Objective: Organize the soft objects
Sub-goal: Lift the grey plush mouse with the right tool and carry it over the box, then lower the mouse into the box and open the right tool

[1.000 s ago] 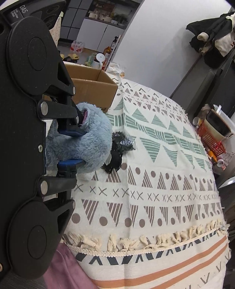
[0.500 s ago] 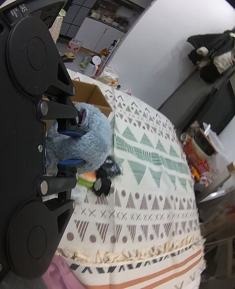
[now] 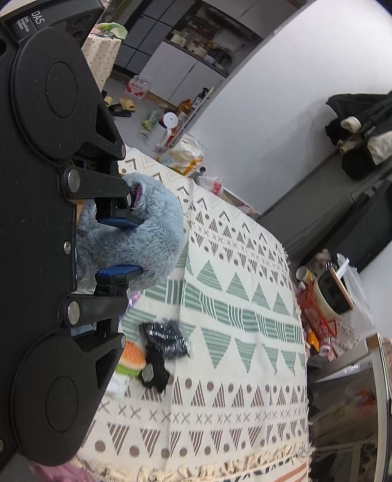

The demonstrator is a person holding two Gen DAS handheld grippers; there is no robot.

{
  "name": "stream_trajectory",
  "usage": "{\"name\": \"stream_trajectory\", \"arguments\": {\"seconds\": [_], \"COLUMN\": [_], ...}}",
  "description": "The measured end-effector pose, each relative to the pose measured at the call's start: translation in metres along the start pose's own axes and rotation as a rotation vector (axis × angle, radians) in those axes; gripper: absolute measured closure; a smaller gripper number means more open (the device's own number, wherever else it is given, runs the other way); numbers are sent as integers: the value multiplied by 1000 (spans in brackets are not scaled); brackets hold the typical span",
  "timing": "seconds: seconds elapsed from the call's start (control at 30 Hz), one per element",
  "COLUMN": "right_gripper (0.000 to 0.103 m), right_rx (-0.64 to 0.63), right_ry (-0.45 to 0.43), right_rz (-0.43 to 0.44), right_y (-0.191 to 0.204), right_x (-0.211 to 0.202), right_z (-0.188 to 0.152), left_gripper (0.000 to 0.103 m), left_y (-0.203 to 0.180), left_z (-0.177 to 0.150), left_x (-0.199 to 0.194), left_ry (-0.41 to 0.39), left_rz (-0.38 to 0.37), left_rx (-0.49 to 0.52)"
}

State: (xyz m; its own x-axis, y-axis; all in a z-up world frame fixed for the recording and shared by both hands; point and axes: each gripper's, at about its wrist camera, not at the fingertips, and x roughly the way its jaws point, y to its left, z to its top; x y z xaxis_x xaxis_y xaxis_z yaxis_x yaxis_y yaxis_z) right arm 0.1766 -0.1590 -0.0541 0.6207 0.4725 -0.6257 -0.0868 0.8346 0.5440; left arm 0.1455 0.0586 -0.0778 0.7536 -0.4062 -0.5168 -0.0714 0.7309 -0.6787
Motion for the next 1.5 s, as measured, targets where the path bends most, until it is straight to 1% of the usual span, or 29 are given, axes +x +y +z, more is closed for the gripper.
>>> {"name": "stream_trajectory", "arguments": {"seconds": [0.23, 0.47, 0.63, 0.77, 0.97, 1.1, 1.2, 1.23, 1.3, 1.33, 1.4, 1.47, 1.5], "right_gripper": [77, 77, 77, 77, 77, 77, 73, 71, 71, 70, 63, 46, 43], "right_rx": [-40, -60, -69, -70, -52, -41, -21, -18, -19, -22, -26, -48, -60], "right_ry": [15, 48, 84, 116, 172, 208, 245, 257, 272, 274, 266, 236, 218], "right_rz": [0, 30, 42, 46, 43, 53, 52, 54, 60, 62, 59, 52, 43], "right_y": [27, 55, 71, 78, 80, 79, 76, 76, 77, 78, 78, 80, 80], "right_x": [20, 47, 71, 90, 119, 135, 147, 149, 149, 148, 141, 131, 124], "right_z": [-7, -15, -23, -26, -32, -37, -40, -41, -43, -43, -41, -38, -35], "left_gripper": [88, 88, 88, 88, 88, 88, 87, 84, 82, 78, 73, 64, 55], "left_y": [28, 61, 84, 96, 115, 125, 134, 136, 139, 139, 138, 134, 130], "left_z": [14, 25, 32, 36, 39, 39, 38, 38, 38, 39, 39, 39, 38], "left_x": [-9, -22, -24, -19, -8, -2, 3, 5, 8, 8, 8, 4, 1], "left_ry": [-23, -60, -74, -81, -61, -47, -17, -8, 1, 7, 10, -13, -33], "left_rz": [25, 68, 120, 179, 251, 312, 350, 371, 423, 440, 451, 448, 450], "left_rx": [-55, -105, -146, -148, -175, -199, -235, -249, -265, -267, -279, -275, -261]}}
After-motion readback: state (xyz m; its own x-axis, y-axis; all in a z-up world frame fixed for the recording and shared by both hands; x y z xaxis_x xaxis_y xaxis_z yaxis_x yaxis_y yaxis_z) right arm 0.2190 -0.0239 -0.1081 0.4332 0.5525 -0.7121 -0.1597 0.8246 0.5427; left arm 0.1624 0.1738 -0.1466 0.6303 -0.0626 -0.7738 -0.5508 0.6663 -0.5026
